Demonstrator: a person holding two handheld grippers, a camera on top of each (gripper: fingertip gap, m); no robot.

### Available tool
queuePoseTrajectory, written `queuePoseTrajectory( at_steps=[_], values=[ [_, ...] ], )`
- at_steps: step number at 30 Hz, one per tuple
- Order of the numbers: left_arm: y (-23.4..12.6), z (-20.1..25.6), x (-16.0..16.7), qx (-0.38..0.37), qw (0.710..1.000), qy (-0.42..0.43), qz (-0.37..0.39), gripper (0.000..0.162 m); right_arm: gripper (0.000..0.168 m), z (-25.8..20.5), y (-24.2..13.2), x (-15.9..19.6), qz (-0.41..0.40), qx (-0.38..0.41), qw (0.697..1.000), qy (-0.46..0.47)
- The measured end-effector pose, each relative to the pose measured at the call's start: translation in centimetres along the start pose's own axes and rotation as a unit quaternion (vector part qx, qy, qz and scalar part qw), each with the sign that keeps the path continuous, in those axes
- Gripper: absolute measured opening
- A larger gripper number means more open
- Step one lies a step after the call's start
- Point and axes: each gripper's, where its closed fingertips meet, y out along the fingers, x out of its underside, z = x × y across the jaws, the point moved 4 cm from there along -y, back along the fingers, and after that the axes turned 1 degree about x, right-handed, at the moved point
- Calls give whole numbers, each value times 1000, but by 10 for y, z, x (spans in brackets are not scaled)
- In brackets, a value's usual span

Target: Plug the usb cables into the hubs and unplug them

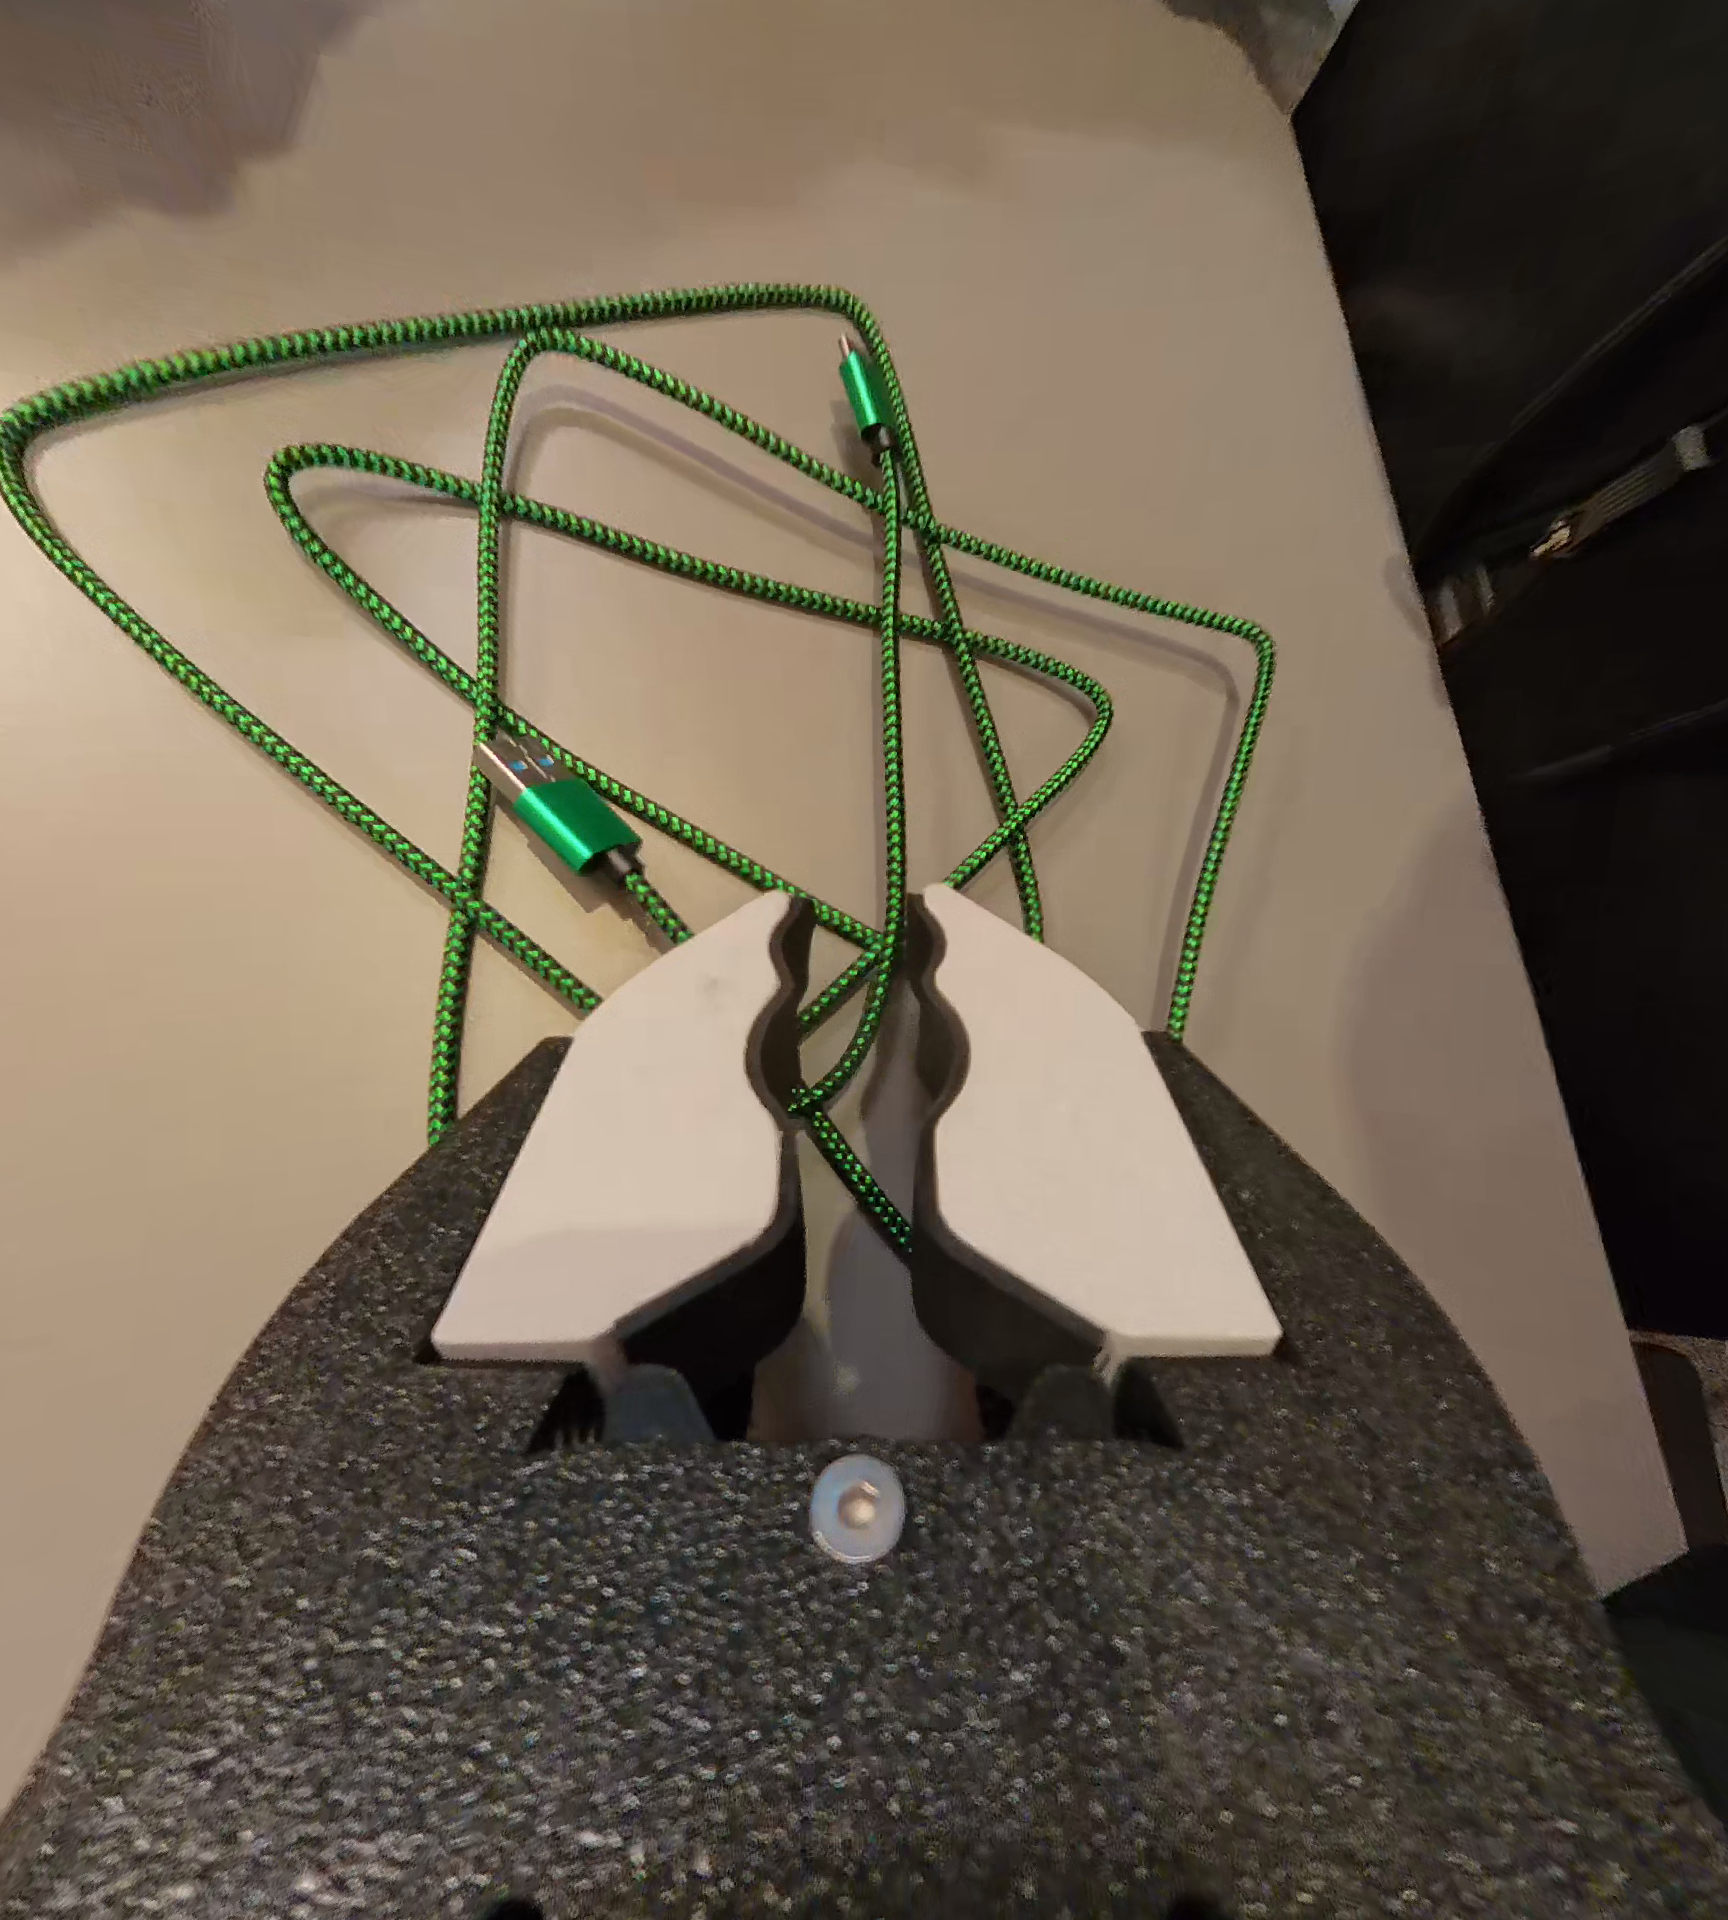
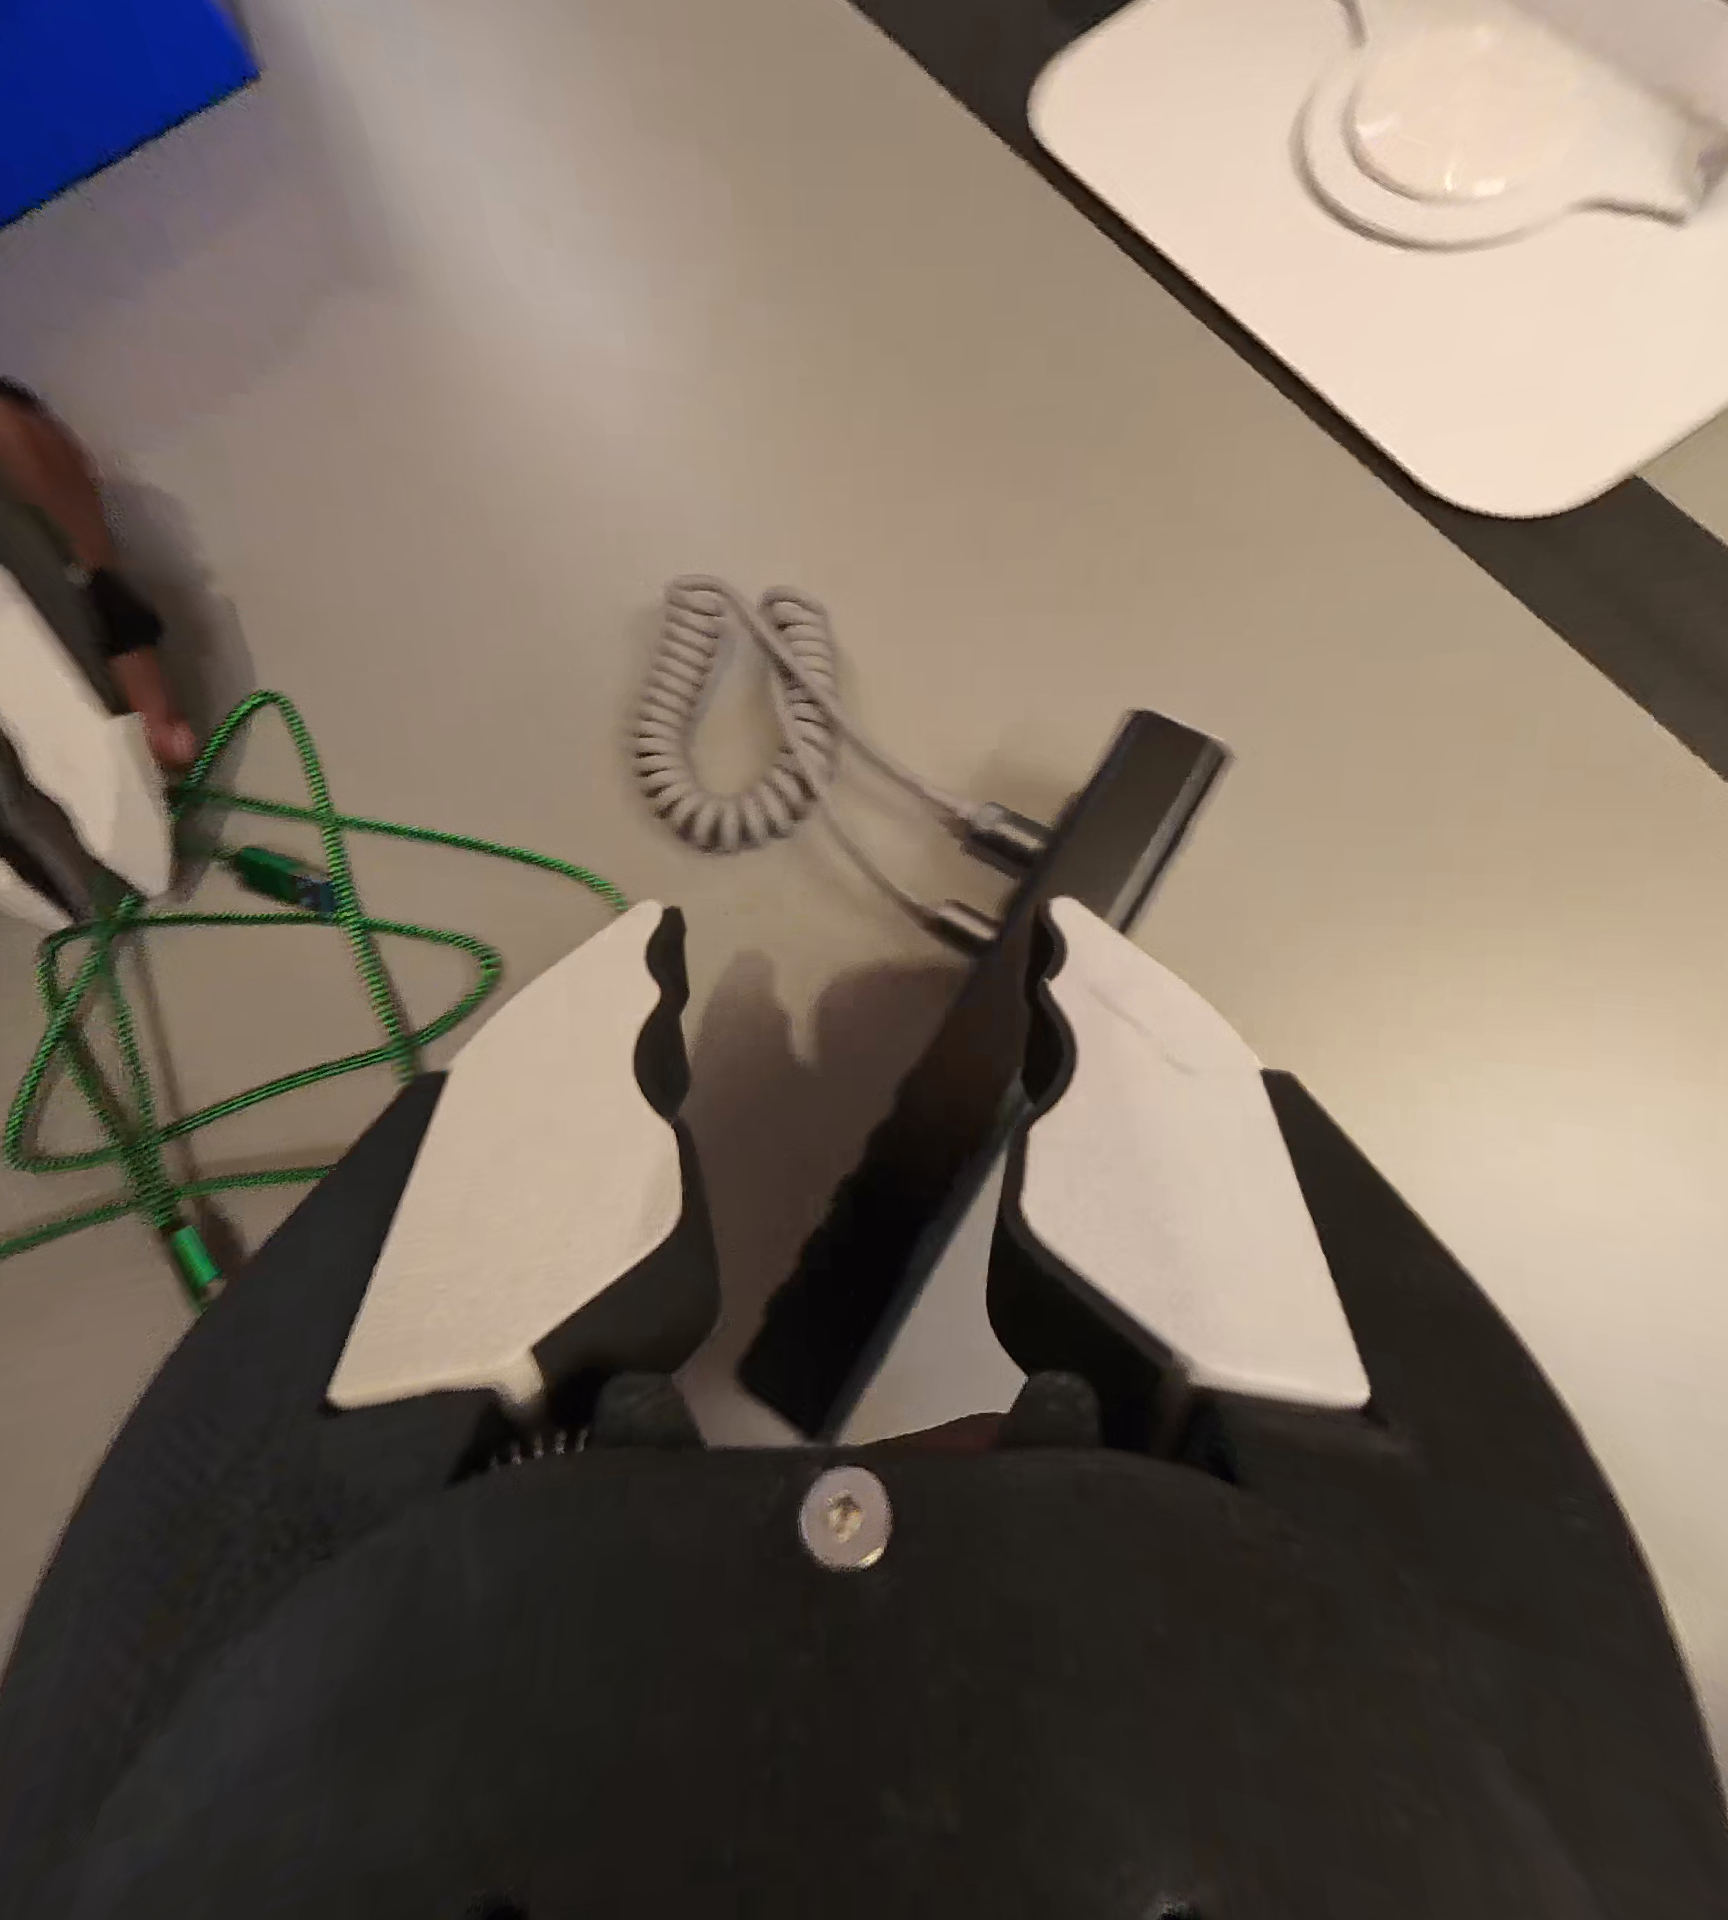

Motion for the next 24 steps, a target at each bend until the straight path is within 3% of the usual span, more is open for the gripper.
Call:
queuePoseTrajectory(
  at_steps=[4,8,13,16,21,24],
  values=[
    [-7,2,-8,5,999,2,36,19,61,-62,8,2,-2,-82,994,-68],
    [-23,-6,-16,-21,996,-4,89,21,64,-116,47,11,-26,-158,973,-163],
    [-49,-26,-19,-75,983,-36,163,22,76,-144,86,15,-61,-202,941,-264],
    [-56,-34,-16,-91,979,-51,176,21,76,-139,100,25,-108,-185,923,-319],
    [-54,-37,-15,-96,979,-55,171,21,59,-131,103,29,-128,-174,924,-317],
    [-51,-37,-15,-95,980,-53,167,21,25,-127,98,30,-153,-155,930,-295]
  ],
)
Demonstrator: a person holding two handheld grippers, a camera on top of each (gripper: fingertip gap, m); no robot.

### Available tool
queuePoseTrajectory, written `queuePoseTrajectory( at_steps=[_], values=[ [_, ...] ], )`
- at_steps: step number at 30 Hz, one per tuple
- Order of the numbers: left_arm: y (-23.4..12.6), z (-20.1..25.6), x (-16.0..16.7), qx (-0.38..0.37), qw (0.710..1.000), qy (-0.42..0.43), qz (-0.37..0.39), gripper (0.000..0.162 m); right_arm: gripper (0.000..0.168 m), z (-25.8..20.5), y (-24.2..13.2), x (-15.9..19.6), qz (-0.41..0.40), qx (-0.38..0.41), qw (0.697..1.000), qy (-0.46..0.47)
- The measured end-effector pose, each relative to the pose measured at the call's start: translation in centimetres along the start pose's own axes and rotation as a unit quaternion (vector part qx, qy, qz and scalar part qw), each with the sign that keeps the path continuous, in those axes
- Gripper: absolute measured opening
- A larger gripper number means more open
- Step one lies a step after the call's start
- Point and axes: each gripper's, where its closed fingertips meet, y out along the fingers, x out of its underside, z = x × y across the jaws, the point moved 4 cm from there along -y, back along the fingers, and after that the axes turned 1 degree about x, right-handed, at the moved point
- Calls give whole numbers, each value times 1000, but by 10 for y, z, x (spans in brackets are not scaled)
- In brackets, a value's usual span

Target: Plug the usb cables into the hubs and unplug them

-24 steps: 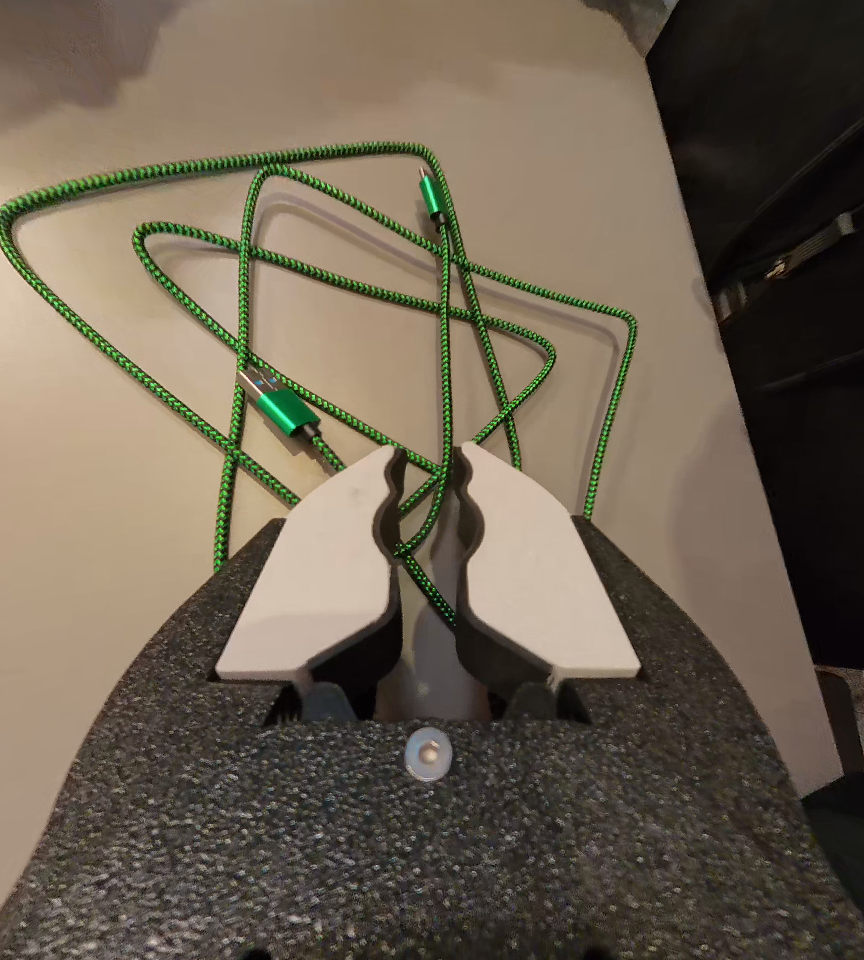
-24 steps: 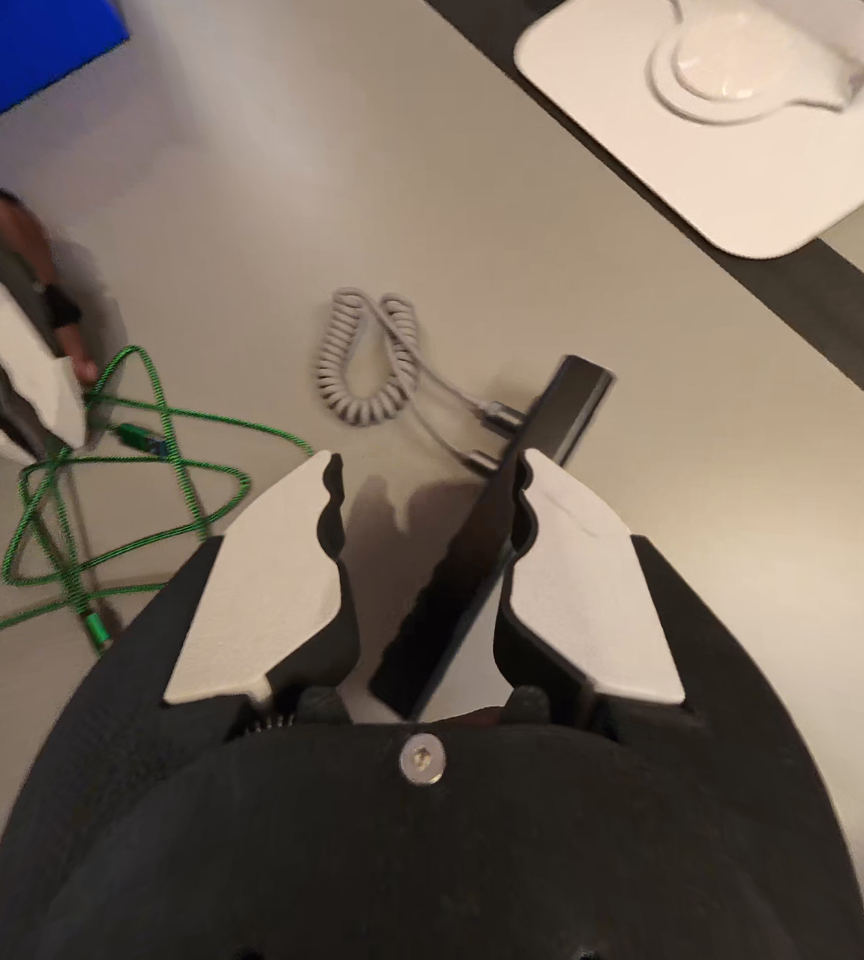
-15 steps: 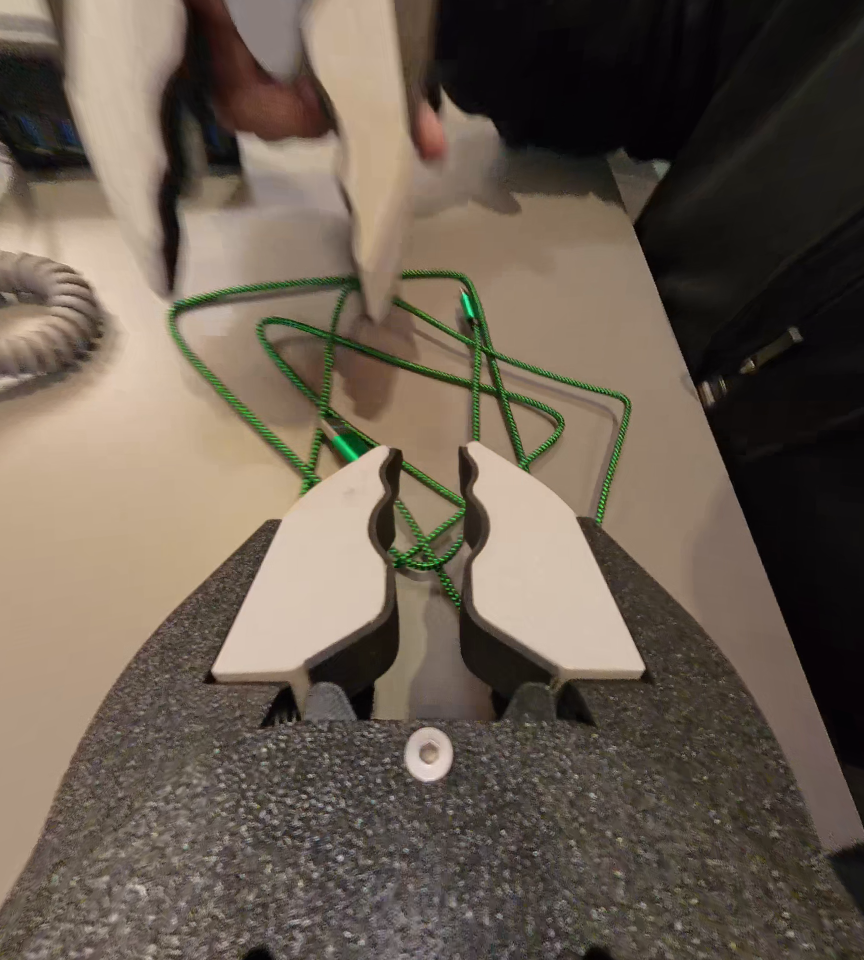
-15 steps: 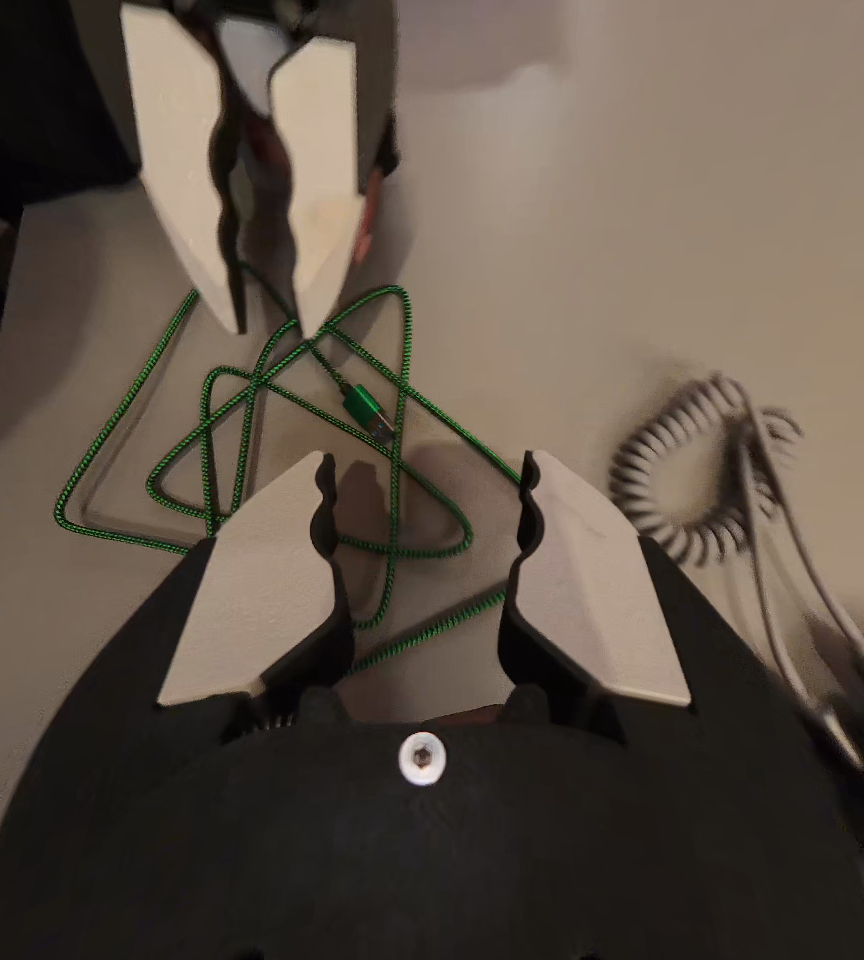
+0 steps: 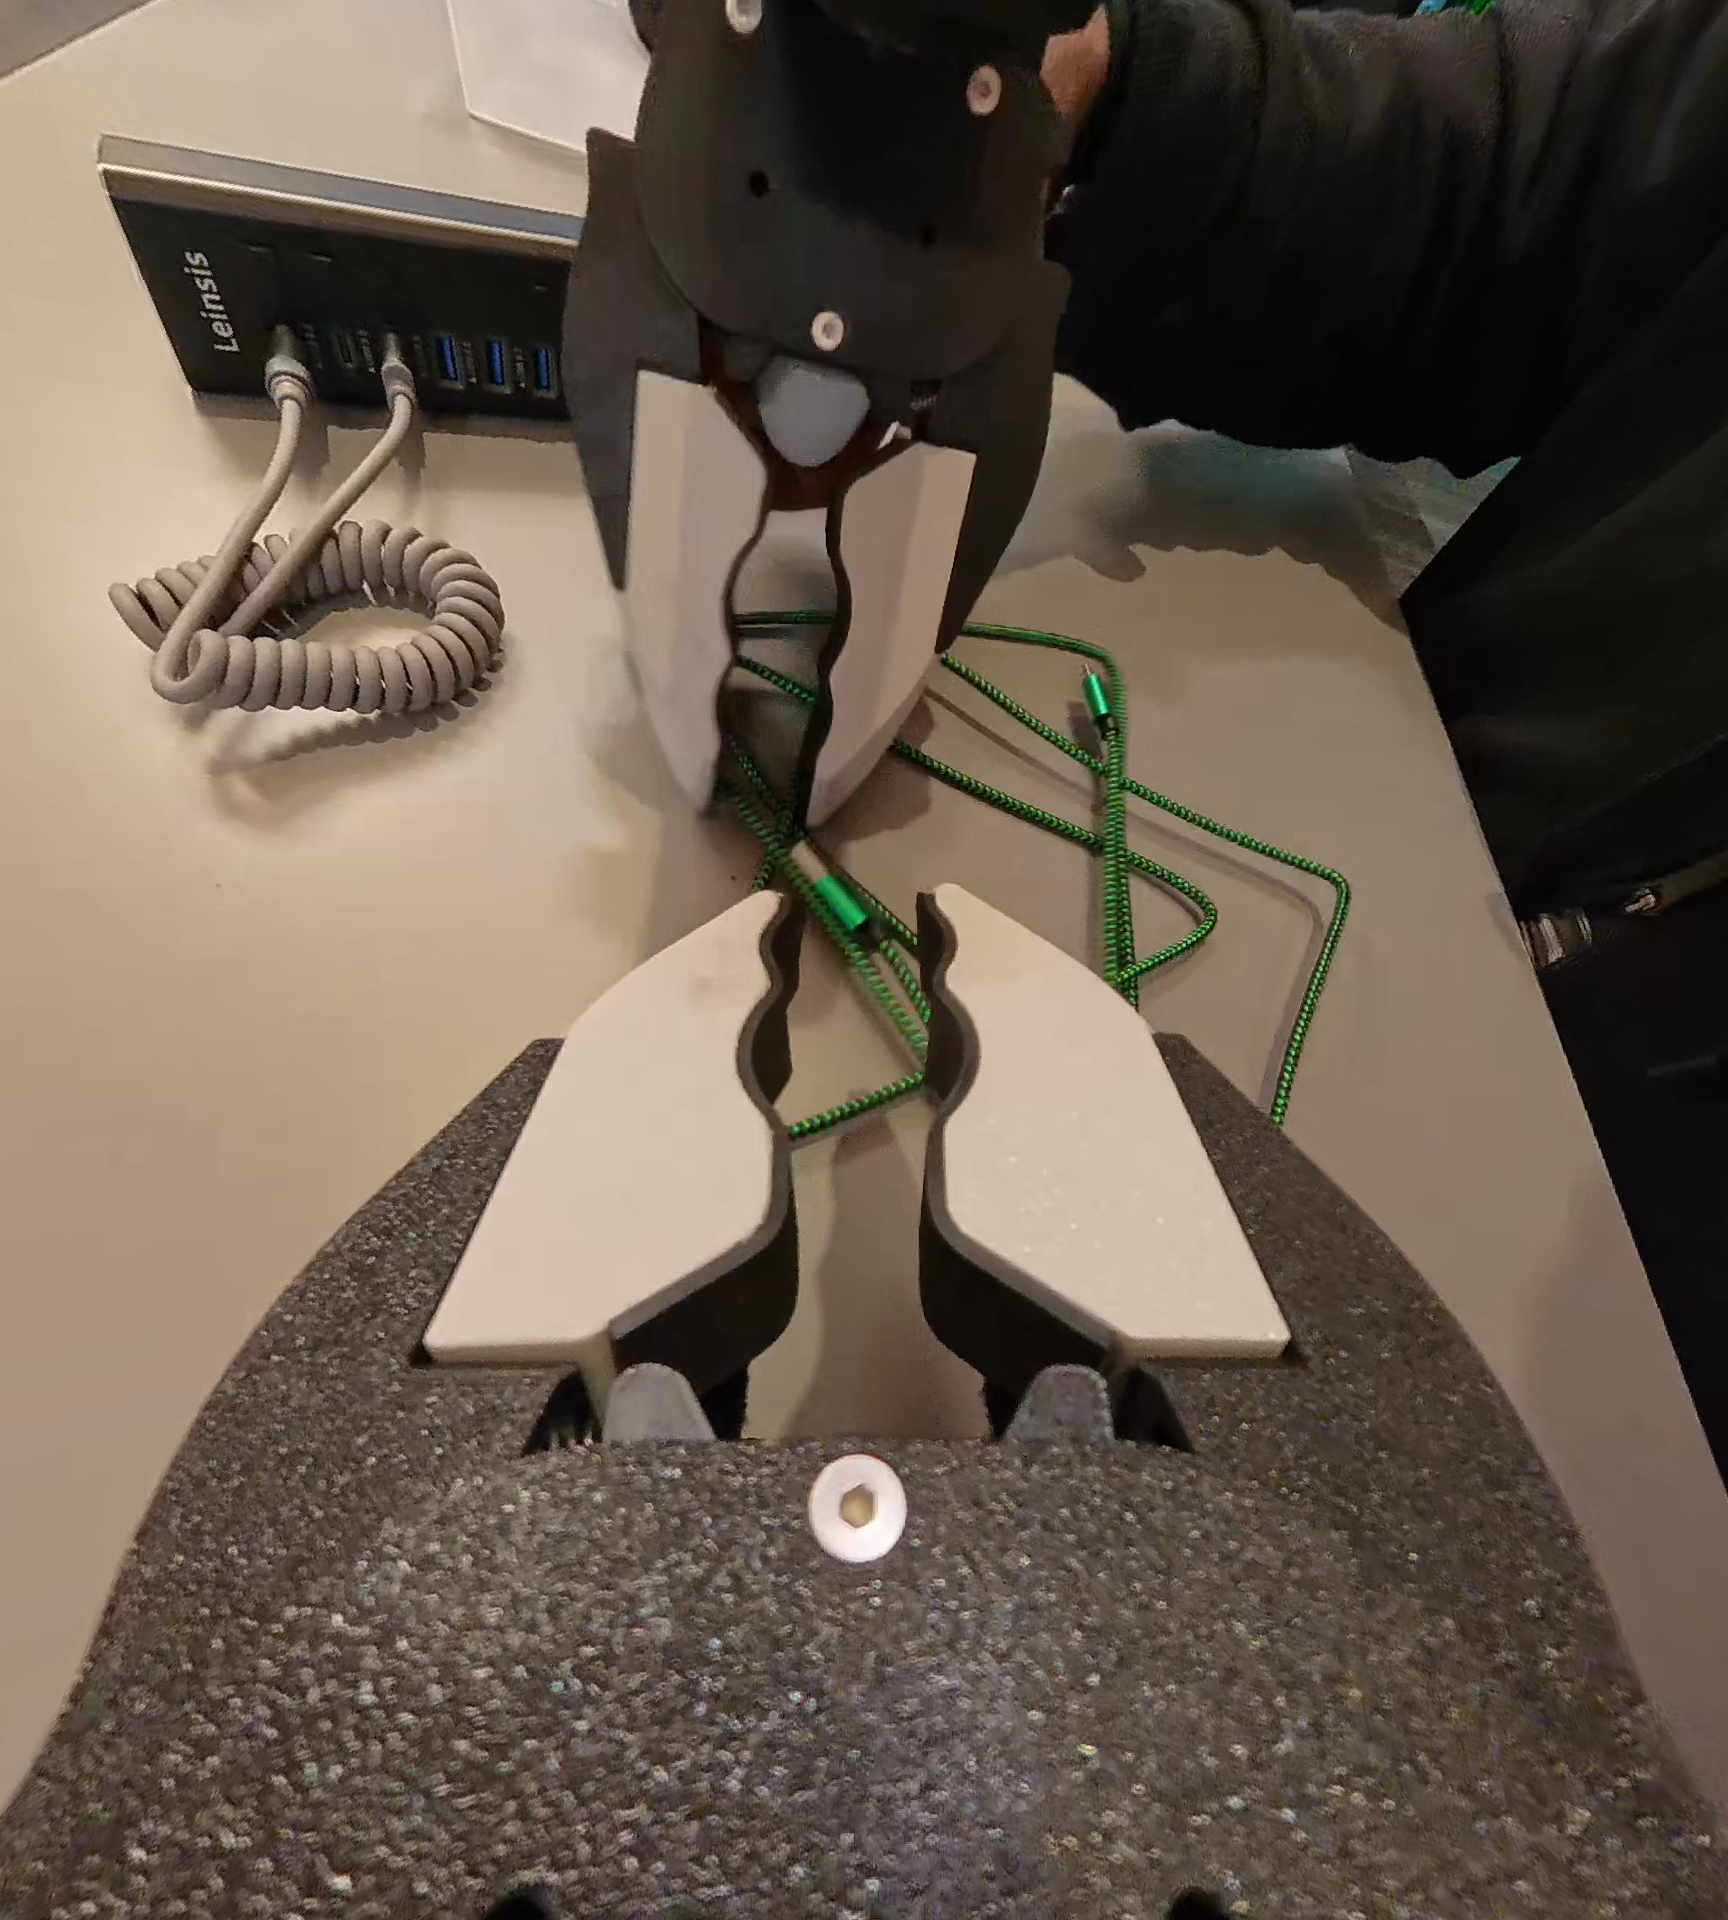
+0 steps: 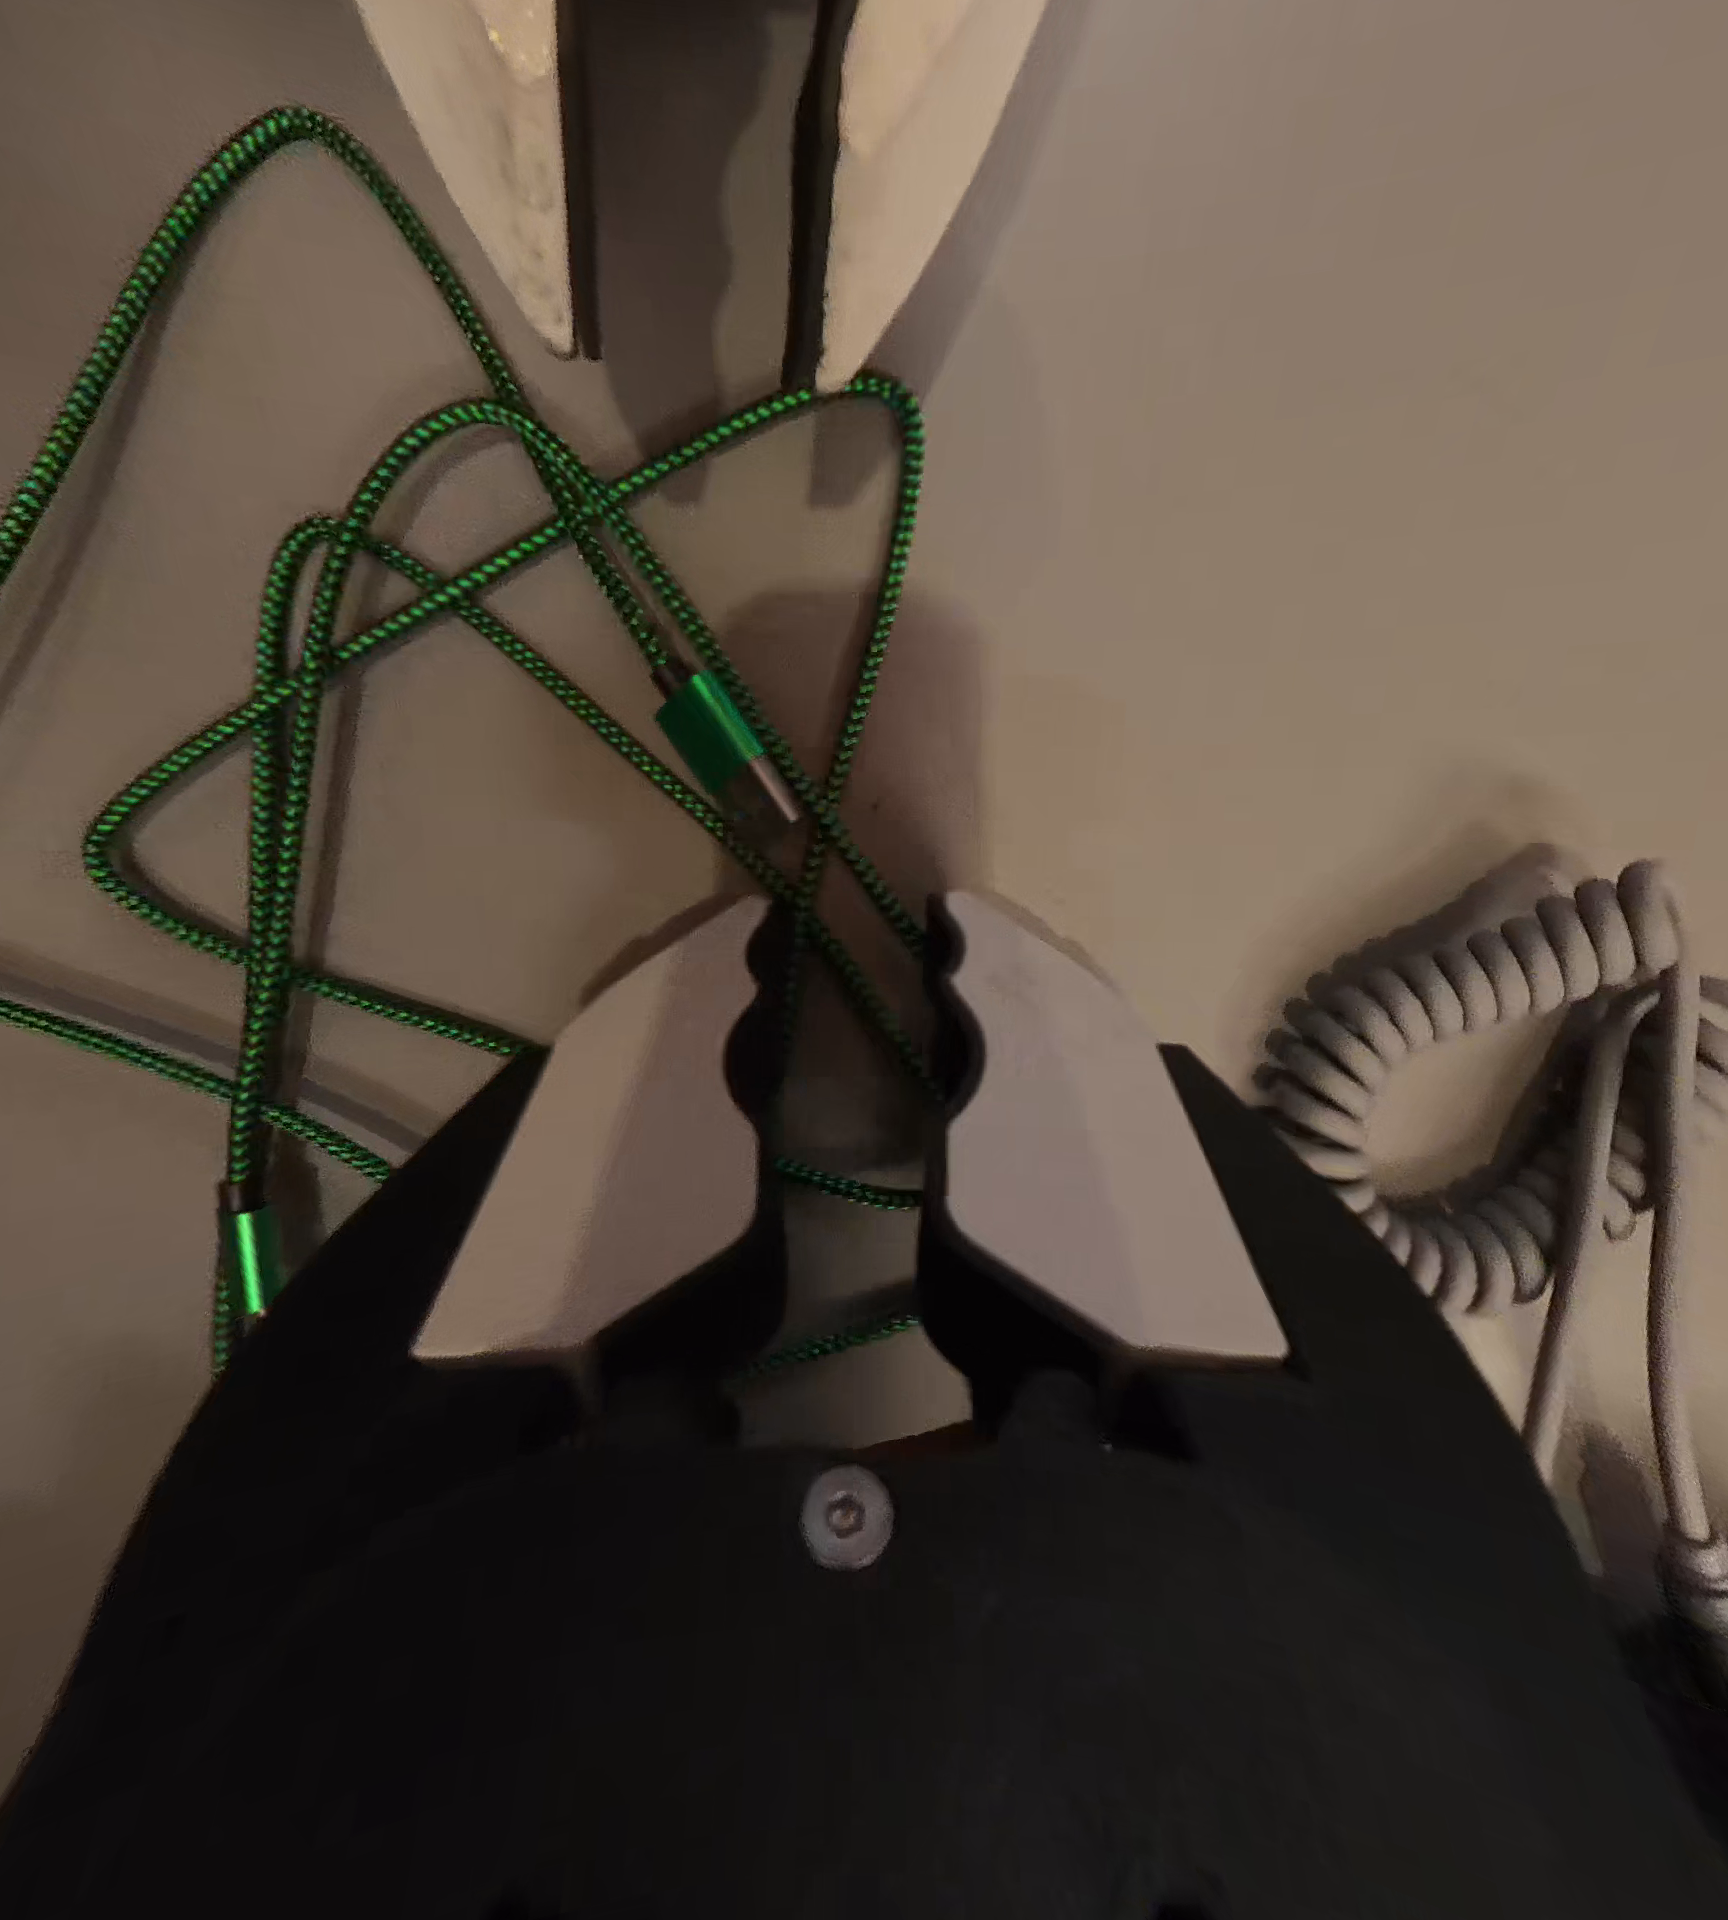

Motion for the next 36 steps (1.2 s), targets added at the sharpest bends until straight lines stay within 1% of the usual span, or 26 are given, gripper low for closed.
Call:
queuePoseTrajectory(
  at_steps=[1,3,6,12,16,19,24,28,31,36],
  values=[
    [1,0,0,-2,1000,0,-2,21,12,-3,-1,2,-12,-7,1000,2],
    [2,-3,1,-10,1000,0,-3,21,8,-8,-3,4,-21,-8,1000,5],
    [3,-8,-1,-23,1000,-4,10,21,4,-17,-4,7,-13,0,1000,0],
    [-3,-24,-6,-77,996,-16,48,20,2,-34,-16,15,23,37,999,0],
    [-14,-34,-12,-113,990,-33,81,18,2,-41,-43,14,64,64,996,13],
    [-17,-36,-12,-117,988,-47,86,17,1,-43,-62,15,86,77,993,30],
    [-4,-23,-5,-73,995,-48,41,18,1,-49,-67,21,102,79,989,77],
    [10,-9,3,-35,998,-51,-6,26,1,-51,-62,31,101,80,983,130],
    [17,2,7,-1,997,-66,-32,30,2,-55,-53,36,100,66,977,175],
    [16,3,17,-16,994,-79,-71,33,2,-57,-44,43,97,59,969,221]
  ],
)
